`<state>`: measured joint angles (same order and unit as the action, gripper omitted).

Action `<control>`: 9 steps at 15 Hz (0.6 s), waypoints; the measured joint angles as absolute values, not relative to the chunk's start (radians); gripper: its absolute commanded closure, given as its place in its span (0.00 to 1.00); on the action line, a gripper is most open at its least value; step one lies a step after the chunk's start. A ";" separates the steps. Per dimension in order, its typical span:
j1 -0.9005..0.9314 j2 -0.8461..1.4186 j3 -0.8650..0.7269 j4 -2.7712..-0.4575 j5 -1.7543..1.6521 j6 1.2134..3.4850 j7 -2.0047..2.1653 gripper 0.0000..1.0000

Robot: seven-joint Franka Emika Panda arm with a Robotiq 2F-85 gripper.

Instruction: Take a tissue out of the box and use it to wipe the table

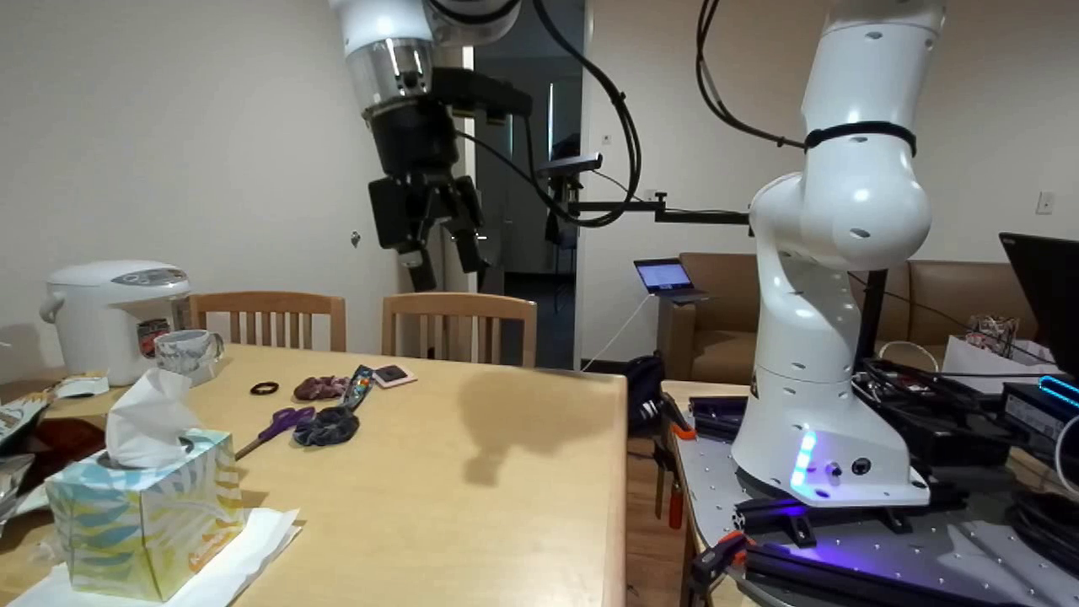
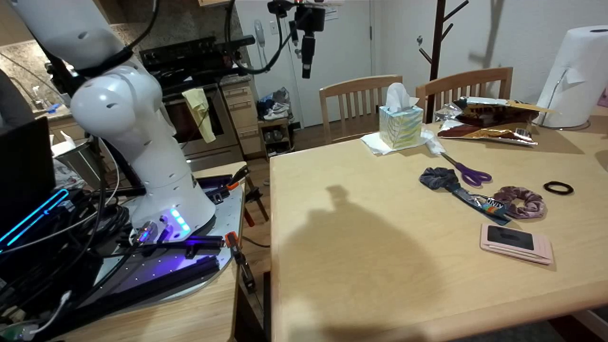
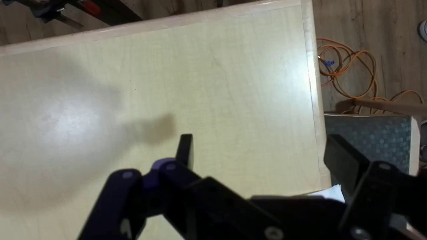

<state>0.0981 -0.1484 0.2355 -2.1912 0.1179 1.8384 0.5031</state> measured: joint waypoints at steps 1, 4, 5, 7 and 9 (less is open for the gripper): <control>0.098 -0.148 0.234 -2.191 0.114 1.859 0.503 0.00; 0.098 -0.144 0.227 -2.185 0.102 1.928 0.502 0.00; 0.098 -0.140 0.225 -2.178 0.095 1.947 0.501 0.00; 0.098 -0.124 0.223 -2.158 0.083 1.973 0.499 0.00; 0.099 -0.103 0.221 -2.130 0.066 1.983 0.494 0.00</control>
<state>0.0990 -0.1026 0.2212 -2.1300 0.0658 1.9826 0.4943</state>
